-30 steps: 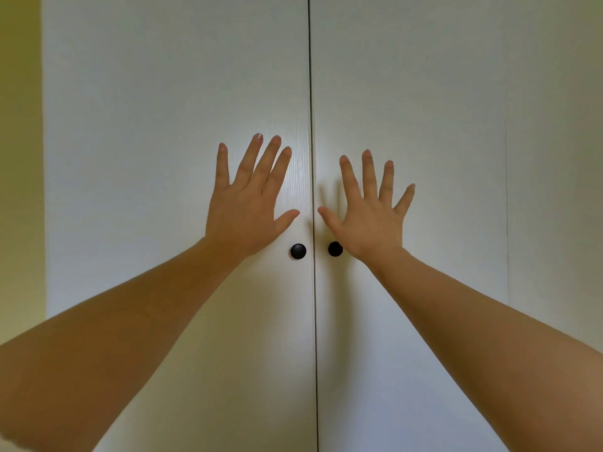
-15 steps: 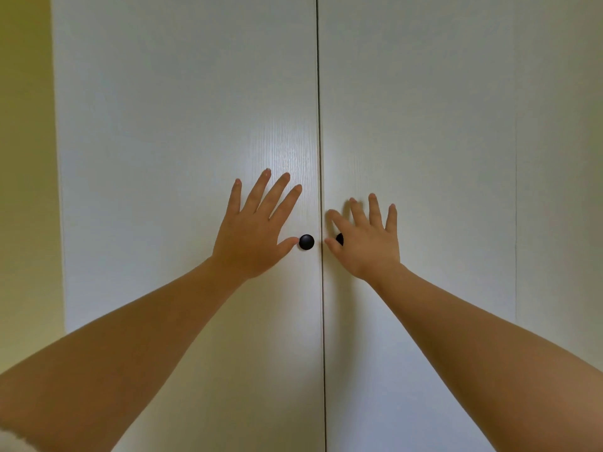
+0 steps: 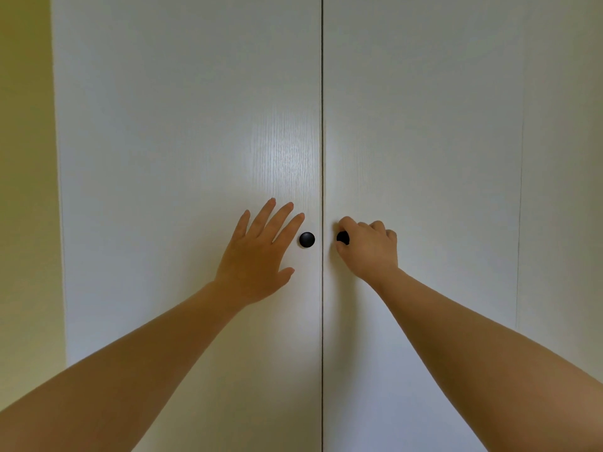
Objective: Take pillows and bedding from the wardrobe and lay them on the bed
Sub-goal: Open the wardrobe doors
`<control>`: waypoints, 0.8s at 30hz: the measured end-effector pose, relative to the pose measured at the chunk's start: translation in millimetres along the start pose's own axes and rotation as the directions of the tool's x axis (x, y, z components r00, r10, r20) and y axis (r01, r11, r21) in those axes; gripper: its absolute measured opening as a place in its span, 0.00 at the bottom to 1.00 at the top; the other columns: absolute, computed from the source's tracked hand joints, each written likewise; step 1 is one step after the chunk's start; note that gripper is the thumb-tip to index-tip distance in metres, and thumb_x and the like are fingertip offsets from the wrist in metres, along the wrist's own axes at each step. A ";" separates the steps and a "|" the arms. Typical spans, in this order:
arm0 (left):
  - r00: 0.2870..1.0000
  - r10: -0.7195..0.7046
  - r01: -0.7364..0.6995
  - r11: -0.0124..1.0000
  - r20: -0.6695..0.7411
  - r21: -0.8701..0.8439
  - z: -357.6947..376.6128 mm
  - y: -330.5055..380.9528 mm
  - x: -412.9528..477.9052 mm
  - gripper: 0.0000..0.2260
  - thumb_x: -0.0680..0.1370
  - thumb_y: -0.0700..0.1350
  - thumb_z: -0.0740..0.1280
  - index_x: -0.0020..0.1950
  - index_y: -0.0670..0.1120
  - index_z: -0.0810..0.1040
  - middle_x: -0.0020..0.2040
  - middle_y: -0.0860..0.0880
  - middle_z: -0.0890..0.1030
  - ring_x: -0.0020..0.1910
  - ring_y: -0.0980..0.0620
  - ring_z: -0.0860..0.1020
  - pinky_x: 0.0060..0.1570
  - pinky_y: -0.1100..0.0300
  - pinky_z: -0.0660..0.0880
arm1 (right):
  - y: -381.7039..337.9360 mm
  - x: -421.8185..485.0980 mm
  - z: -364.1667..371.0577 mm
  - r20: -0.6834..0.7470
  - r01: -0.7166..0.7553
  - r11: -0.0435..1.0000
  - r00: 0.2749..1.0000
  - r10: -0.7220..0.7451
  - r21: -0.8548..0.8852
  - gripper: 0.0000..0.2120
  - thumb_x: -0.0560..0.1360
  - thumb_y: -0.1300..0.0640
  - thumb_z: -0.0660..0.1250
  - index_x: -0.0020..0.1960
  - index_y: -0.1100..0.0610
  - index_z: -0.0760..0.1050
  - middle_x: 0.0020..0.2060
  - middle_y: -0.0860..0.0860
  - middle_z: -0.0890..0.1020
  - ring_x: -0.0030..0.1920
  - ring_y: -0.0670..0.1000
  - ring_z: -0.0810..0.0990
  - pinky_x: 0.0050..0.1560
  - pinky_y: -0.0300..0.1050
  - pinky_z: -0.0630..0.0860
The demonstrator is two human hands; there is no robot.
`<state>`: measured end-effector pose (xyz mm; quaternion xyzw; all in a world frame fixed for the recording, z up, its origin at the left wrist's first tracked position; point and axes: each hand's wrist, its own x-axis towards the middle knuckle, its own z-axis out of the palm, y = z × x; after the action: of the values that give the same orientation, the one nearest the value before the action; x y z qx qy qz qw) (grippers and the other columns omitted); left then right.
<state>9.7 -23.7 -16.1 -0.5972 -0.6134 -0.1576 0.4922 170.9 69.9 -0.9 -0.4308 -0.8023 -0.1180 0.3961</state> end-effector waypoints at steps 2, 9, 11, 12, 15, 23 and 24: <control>0.998 -0.041 0.044 0.998 0.046 -0.045 -2.3 1.7 -0.3 0.37 0.72 0.54 0.69 0.75 0.48 0.55 0.76 0.44 0.58 0.76 0.41 0.54 0.72 0.41 0.54 | -1.7 2.4 0.1 0.020 -0.017 0.999 1.000 0.016 0.040 0.11 0.78 0.55 0.56 0.59 0.55 0.69 0.48 0.53 0.79 0.56 0.57 0.70 0.51 0.46 0.60; 0.999 0.021 -0.022 0.999 0.026 0.036 8.1 5.8 -12.5 0.38 0.61 0.54 0.76 0.68 0.46 0.68 0.67 0.43 0.75 0.67 0.40 0.72 0.60 0.37 0.69 | -7.1 -2.5 -0.8 -0.040 -0.036 0.996 0.998 0.040 0.086 0.06 0.77 0.55 0.55 0.51 0.55 0.68 0.38 0.51 0.73 0.46 0.54 0.65 0.50 0.46 0.58; 0.999 0.018 -0.019 1.000 -0.051 -0.015 5.4 8.3 -12.9 0.35 0.64 0.53 0.73 0.67 0.47 0.65 0.66 0.43 0.76 0.66 0.40 0.73 0.60 0.37 0.70 | -7.4 -10.8 -5.5 -0.080 -0.047 0.991 0.995 0.058 0.129 0.03 0.77 0.55 0.56 0.47 0.54 0.66 0.38 0.50 0.73 0.45 0.53 0.65 0.49 0.45 0.57; 0.994 0.011 -0.017 0.998 -0.109 -0.054 4.7 10.6 -12.2 0.30 0.68 0.53 0.69 0.67 0.47 0.65 0.65 0.43 0.76 0.66 0.40 0.73 0.60 0.38 0.69 | -6.6 -15.7 -8.7 -0.095 -0.051 0.987 0.993 0.066 0.153 0.02 0.77 0.55 0.56 0.47 0.53 0.65 0.38 0.50 0.74 0.44 0.53 0.65 0.49 0.45 0.57; 0.976 -0.082 0.031 0.968 -0.199 -0.250 -4.3 23.5 -7.9 0.24 0.72 0.53 0.56 0.67 0.49 0.64 0.64 0.42 0.77 0.65 0.39 0.74 0.63 0.39 0.66 | -1.1 -32.6 -24.0 -0.124 -0.046 0.975 0.990 0.074 0.216 0.05 0.76 0.55 0.56 0.50 0.54 0.68 0.39 0.49 0.74 0.44 0.53 0.66 0.49 0.45 0.57; 0.938 -0.260 0.063 0.778 -0.229 -0.625 -28.4 87.6 3.0 0.25 0.70 0.44 0.66 0.68 0.47 0.68 0.68 0.42 0.73 0.66 0.40 0.72 0.65 0.40 0.65 | 25.6 -84.9 -87.6 -0.140 -0.067 0.930 0.982 0.126 0.362 0.02 0.78 0.53 0.58 0.46 0.49 0.66 0.40 0.46 0.77 0.48 0.52 0.76 0.52 0.44 0.60; 0.938 -0.258 0.048 0.760 -0.232 -0.649 -32.7 95.1 4.0 0.25 0.71 0.43 0.65 0.68 0.46 0.67 0.68 0.43 0.72 0.67 0.41 0.71 0.65 0.41 0.65 | 29.7 -91.4 -96.7 -0.139 -0.075 0.922 0.981 0.138 0.379 0.02 0.78 0.52 0.58 0.46 0.49 0.66 0.42 0.48 0.78 0.48 0.52 0.77 0.53 0.45 0.62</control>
<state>108.5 -24.4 -35.2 -0.6429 -0.4871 -0.4859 0.3366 274.7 -18.2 -9.2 -0.3798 -0.7502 0.0232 0.5408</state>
